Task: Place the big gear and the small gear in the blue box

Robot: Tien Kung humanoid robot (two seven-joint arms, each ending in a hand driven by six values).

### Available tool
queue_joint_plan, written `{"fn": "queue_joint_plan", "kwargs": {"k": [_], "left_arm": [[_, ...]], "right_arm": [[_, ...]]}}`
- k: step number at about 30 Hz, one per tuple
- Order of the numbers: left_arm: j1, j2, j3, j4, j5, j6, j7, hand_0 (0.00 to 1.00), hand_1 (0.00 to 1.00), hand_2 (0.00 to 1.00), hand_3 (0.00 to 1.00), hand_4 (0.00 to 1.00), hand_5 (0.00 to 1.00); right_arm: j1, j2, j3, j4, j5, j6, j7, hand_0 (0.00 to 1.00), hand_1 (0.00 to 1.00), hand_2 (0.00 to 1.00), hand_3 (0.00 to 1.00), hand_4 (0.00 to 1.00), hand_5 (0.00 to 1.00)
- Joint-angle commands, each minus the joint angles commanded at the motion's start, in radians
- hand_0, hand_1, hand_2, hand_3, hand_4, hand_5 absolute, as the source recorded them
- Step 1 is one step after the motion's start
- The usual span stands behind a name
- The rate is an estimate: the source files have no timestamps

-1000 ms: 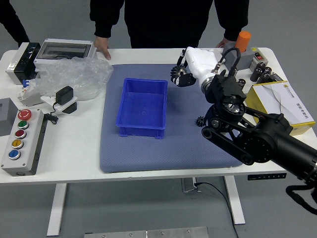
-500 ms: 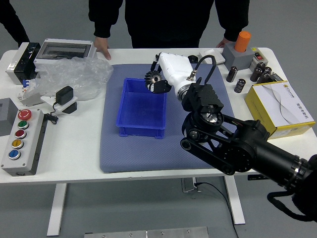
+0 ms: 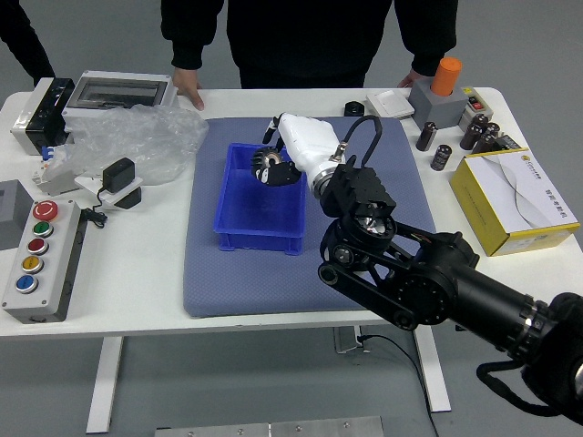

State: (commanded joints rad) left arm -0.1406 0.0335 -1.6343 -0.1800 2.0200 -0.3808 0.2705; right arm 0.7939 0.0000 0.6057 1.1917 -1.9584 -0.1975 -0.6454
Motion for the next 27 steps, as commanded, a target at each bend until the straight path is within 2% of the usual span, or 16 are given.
{"fn": "queue_joint_plan", "kwargs": {"k": [2,3,11,14,20,21,26,27], "left_arm": [[0.001,0.000,0.000,0.000,0.001,0.000,0.000,0.810,0.785,0.795,0.749,0.594,0.250],[0.001,0.000,0.000,0.000,0.001,0.000,0.000,0.810,0.785,0.795,0.749,0.594,0.250],[0.000,0.001,0.000,0.000,0.004,0.000,-0.001,0.810,0.785,0.795,0.749,0.594,0.250],[-0.001,0.002,0.002,0.000,0.002,0.001,-0.002,0.810,0.785,0.795,0.749,0.594,0.250],[-0.001,0.005,0.007,0.000,-0.010,0.005,-0.002,0.810,0.785,0.795,0.749,0.594,0.250],[0.000,0.006,0.009,0.000,-0.014,0.006,-0.001,0.810,0.785,0.795,0.749,0.594,0.250],[-0.002,0.008,0.008,0.000,-0.019,0.009,0.002,0.810,0.785,0.795,0.749,0.594,0.250],[-0.002,0.008,0.008,0.000,-0.022,0.009,0.003,0.809,0.785,0.795,0.749,0.594,0.250]], "right_arm": [[0.000,0.000,0.002,-0.001,0.003,0.003,0.000,0.639,0.521,0.607,0.735,0.813,0.415],[0.000,0.000,0.003,-0.001,0.004,0.004,0.000,0.664,0.544,0.639,0.841,0.857,0.447],[-0.002,0.000,0.008,0.003,0.012,0.014,0.000,0.674,0.554,0.650,0.842,0.862,0.445],[-0.004,-0.012,0.013,0.013,0.014,0.021,0.000,0.674,0.554,0.650,0.842,0.862,0.445],[-0.018,-0.077,0.035,0.042,0.048,0.028,0.000,0.682,0.569,0.653,0.830,0.863,0.446],[-0.022,-0.094,0.041,0.045,0.058,0.029,0.000,0.693,0.627,0.722,0.800,0.861,0.448],[-0.036,-0.150,0.056,0.052,0.096,0.041,0.000,0.693,0.627,0.722,0.800,0.861,0.448],[-0.038,-0.158,0.058,0.052,0.103,0.042,0.000,0.701,0.637,0.742,0.763,0.856,0.450]]}}
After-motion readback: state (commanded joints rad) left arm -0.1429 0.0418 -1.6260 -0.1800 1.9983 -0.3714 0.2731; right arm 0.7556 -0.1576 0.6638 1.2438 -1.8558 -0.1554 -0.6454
